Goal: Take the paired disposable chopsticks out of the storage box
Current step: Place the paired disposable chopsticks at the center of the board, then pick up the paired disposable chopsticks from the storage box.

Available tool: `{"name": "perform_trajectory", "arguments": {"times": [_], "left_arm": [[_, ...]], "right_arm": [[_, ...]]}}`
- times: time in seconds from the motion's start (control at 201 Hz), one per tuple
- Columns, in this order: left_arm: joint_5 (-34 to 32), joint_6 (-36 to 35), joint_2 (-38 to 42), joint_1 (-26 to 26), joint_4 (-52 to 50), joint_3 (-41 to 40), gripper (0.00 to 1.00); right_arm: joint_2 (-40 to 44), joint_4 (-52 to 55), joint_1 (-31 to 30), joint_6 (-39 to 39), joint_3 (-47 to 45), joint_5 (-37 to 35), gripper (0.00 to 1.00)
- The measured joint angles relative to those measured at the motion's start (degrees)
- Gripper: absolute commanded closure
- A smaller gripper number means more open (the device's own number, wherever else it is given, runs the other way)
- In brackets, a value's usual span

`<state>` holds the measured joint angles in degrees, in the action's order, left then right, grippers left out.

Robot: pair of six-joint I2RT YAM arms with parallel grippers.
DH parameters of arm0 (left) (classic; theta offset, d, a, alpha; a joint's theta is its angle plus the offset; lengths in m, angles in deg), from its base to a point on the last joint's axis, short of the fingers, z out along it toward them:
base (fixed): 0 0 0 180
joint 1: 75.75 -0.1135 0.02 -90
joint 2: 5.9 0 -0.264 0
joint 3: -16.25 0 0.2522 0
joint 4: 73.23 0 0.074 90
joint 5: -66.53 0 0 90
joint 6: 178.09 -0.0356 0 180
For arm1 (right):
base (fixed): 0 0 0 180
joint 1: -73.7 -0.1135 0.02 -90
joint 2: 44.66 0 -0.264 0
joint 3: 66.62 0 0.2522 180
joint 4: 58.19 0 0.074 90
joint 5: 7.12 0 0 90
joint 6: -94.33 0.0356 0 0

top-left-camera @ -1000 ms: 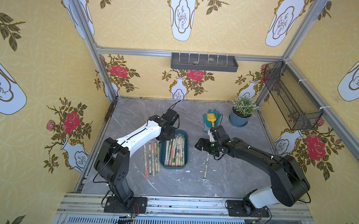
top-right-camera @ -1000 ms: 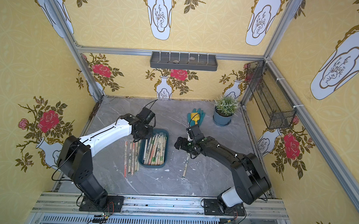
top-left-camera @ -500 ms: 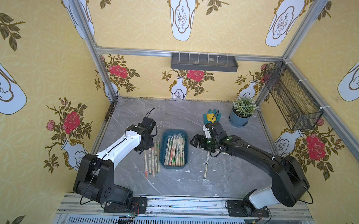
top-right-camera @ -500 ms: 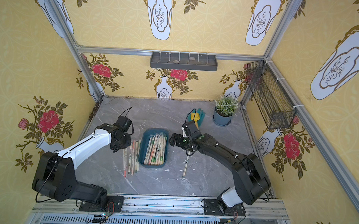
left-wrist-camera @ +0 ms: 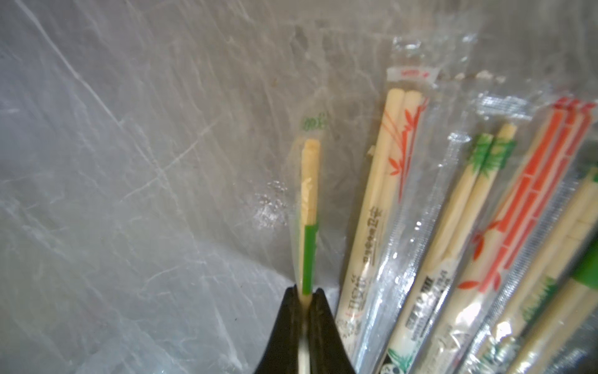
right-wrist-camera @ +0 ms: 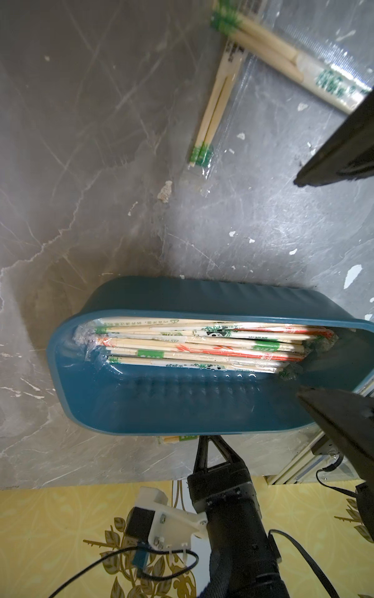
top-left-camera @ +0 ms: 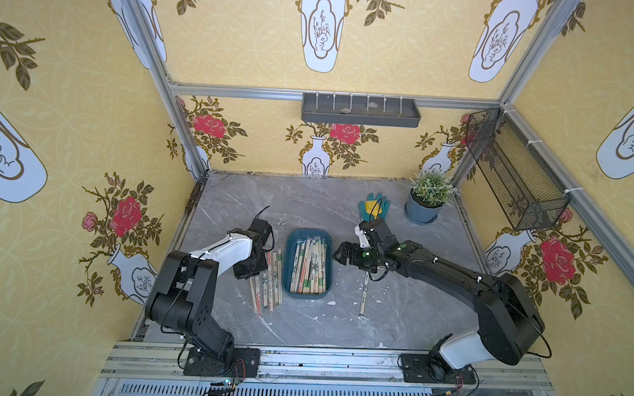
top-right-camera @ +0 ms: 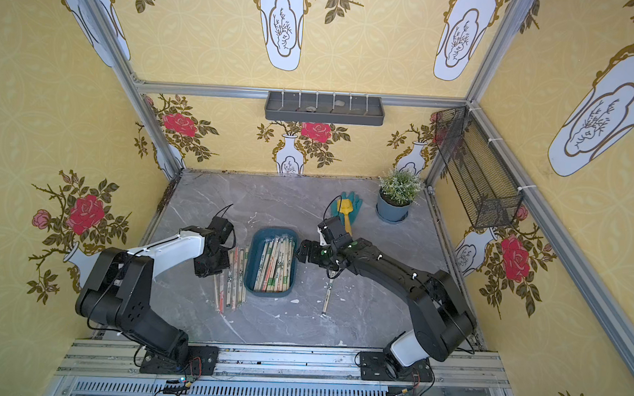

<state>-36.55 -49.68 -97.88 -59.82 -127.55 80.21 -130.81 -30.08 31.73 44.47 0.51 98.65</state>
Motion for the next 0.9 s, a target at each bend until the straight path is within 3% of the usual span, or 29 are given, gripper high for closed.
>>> {"name": "perform_trajectory", "arguments": {"times": [0.08,0.239,0.558,0.896], "left_arm": [[0.04,0.13,0.28,0.0,-0.02,0.24,0.72],[0.11,-0.13,3.37,-0.02,-0.59,1.64,0.62],[3.54,-1.97,11.23,1.51,-3.8,7.76,0.56],[9.22,-0.87,6.99,12.9,-3.17,18.53,0.54]], "right_arm": [[0.48,0.07,-0.02,0.33,-0.26,-0.07,0.02],[1.2,-0.37,-0.04,0.35,-0.55,-0.09,0.02],[2.05,-2.03,0.17,0.48,-0.96,0.02,0.02],[2.45,-2.93,0.57,1.62,-1.53,1.11,0.03]]}}
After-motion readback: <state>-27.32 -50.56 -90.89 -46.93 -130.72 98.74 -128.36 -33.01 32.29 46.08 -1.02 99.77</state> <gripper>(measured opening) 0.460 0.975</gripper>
